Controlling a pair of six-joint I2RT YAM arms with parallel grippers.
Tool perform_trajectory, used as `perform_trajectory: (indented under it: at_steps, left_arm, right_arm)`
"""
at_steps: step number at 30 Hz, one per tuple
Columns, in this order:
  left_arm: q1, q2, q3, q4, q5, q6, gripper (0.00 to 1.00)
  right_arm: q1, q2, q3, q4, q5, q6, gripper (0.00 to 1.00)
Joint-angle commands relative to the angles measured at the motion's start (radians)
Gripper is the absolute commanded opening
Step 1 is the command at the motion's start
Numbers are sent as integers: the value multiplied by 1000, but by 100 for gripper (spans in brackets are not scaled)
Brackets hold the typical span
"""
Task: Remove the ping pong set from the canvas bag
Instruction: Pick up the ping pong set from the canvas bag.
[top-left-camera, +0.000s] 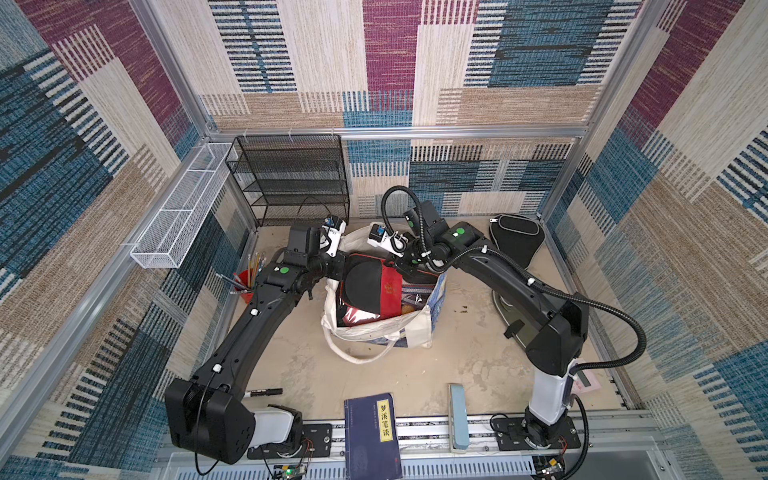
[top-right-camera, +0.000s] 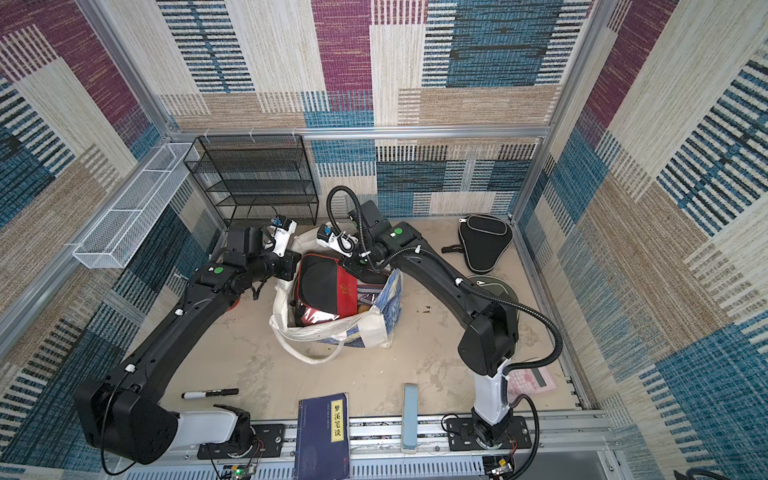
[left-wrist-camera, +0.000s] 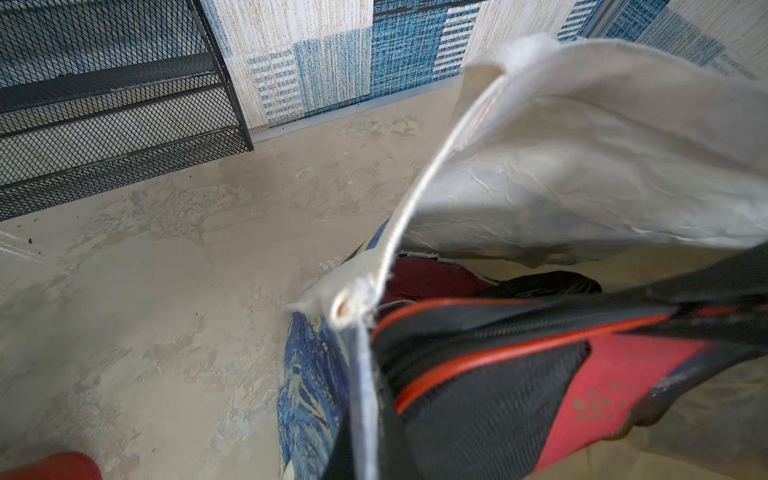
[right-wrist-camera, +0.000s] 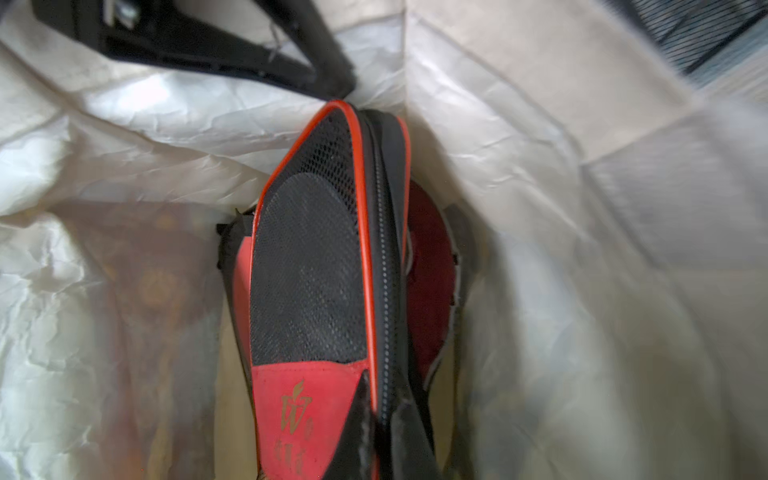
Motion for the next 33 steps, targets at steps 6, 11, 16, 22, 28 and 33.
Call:
perform_trajectory:
  at_steps: [6, 11, 16, 22, 28, 33]
  left_arm:
    - [2, 26, 20, -19, 15, -12, 0]
    - [2, 39, -8, 6, 43, -37, 0]
    - [2, 56, -41, 46, 80, -74, 0]
    - [1, 73, -48, 71, 111, -97, 0]
    - [2, 52, -54, 72, 111, -86, 0]
    - [2, 23, -69, 77, 112, -77, 0]
  right_arm:
    - [3, -79, -3, 184, 158, -9, 0]
    - [28, -133, -113, 278, 211, -26, 0]
    - [75, -169, -253, 365, 244, -32, 0]
    - [85, -195, -316, 341, 87, -12, 19]
    - [25, -155, -280, 237, -109, -8, 59]
    - [-24, -73, -197, 142, -161, -12, 67]
